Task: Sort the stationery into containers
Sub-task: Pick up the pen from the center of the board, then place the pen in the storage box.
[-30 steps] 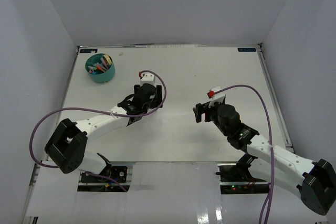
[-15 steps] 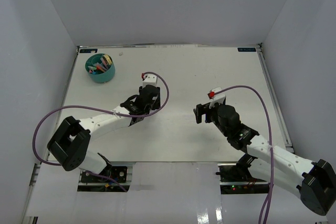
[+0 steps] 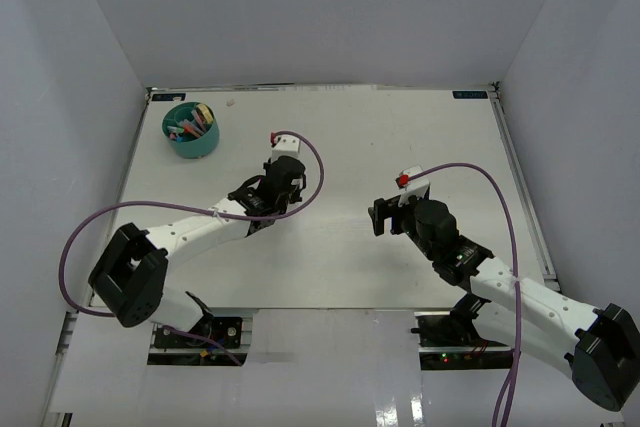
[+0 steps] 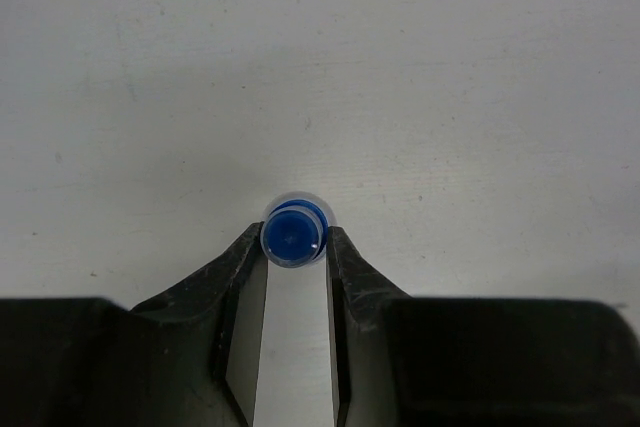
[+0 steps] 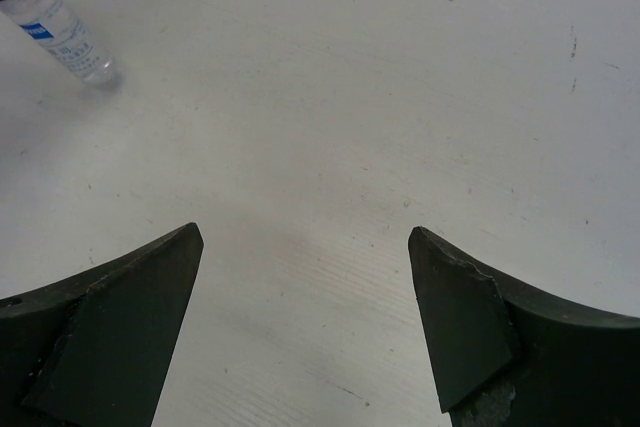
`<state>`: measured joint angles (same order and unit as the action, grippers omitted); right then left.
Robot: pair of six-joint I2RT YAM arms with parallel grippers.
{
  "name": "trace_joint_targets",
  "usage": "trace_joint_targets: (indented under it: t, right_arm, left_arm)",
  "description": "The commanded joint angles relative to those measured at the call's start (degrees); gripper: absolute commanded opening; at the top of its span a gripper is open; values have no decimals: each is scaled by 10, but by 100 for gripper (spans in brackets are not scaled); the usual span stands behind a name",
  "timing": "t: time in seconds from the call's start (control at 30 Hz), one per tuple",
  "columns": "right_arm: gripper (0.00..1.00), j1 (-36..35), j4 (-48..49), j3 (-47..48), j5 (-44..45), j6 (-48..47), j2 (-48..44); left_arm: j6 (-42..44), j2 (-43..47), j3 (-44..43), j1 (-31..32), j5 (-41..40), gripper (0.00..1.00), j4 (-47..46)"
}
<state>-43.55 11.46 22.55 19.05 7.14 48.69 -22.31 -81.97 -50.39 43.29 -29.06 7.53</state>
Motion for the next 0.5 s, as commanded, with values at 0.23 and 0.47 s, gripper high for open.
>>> trace_joint_targets:
  t: [0.23, 0.47]
  right_arm:
    - [90, 3, 14, -6, -15, 3, -20]
    - [90, 3, 15, -7, -22, 2, -21]
  left_arm:
    - [110, 66, -141, -144, 0, 14, 35]
    - [154, -7, -297, -321, 56, 14, 53]
